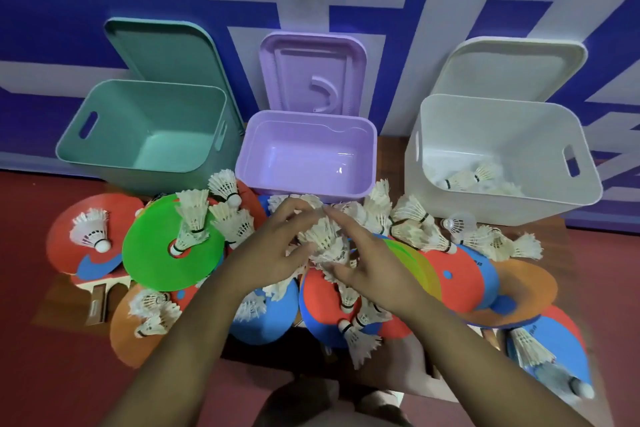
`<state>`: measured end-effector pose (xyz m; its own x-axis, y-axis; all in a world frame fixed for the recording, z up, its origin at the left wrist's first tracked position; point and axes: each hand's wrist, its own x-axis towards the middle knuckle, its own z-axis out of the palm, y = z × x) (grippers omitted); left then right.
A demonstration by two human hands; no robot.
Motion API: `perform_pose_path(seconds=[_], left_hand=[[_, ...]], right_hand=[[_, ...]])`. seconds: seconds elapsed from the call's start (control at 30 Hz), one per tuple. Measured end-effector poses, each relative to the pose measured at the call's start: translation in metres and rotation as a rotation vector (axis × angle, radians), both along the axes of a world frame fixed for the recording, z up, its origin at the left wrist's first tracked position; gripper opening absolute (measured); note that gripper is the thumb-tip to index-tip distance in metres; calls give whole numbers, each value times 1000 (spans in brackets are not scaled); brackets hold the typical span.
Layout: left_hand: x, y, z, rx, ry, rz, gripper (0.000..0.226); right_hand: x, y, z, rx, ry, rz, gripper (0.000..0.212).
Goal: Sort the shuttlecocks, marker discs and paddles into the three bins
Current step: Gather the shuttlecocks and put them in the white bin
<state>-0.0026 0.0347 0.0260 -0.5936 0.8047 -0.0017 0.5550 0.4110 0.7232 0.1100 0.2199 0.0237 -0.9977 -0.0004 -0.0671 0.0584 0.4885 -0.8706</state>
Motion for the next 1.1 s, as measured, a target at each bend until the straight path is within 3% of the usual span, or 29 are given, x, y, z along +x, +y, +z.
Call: perform_pose_path(seconds=[0.13,0.2,0.33,0.43,0.57,0.67,0.8,0.93,1.1], left_hand=[[-1,-9,-1,363,-675,264,86],[0,-6,-6,350,-760,216,90],[-7,1,-21,374,-763,351,75],[-19,-6,-33,408,-816,433,77],[-29,-14,-46,394,-845,425,78],[-34,-19,-51,405,-856,438,78],[-35,-21,-54,360,-837,437,75],[-35,-19,-55,267,-778,413,76],[-33,-13,-57,162,-679,353,75]], right_hand=[[-15,-16,10,-362,-50,-201,68],[-23,-24,16,-433,-35,-246,64],[-42,-28,23,-335,-37,-189,40],[-58,-5,4,-220,-87,-290,30],[-70,30,-61,522,-273,-168,38],[-77,32,-87,751,-456,-79,46],[-85,39,-93,679,-418,-144,16],[-79,50,-76,614,-275,-165,12],[-59,34,-5,160,-9,-471,17]])
